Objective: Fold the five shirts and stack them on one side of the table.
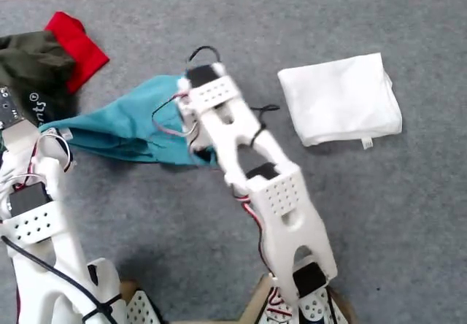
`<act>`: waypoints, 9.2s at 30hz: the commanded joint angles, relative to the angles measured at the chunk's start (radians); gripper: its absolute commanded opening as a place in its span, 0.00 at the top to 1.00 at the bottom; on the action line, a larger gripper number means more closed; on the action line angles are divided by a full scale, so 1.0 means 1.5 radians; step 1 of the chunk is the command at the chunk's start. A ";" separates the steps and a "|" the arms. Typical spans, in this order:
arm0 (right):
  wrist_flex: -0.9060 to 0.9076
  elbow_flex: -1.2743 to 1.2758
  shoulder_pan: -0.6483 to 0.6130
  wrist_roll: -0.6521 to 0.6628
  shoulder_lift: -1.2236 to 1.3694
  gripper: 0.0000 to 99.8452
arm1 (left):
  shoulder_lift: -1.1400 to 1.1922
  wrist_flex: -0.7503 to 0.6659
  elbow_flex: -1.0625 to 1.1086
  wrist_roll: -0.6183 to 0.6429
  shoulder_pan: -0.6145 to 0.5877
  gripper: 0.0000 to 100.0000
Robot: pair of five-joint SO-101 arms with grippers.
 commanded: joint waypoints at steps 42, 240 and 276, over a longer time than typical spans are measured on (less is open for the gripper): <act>-0.524 0.116 0.242 0.029 -0.610 0.99 | 0.015 0.045 -0.327 -0.030 0.165 0.97; -0.531 0.964 0.155 0.897 -0.532 0.87 | 0.349 0.050 -0.117 -0.030 0.215 0.97; -0.402 0.340 0.129 0.989 -0.215 0.98 | 0.350 0.002 -0.079 -0.029 0.220 0.97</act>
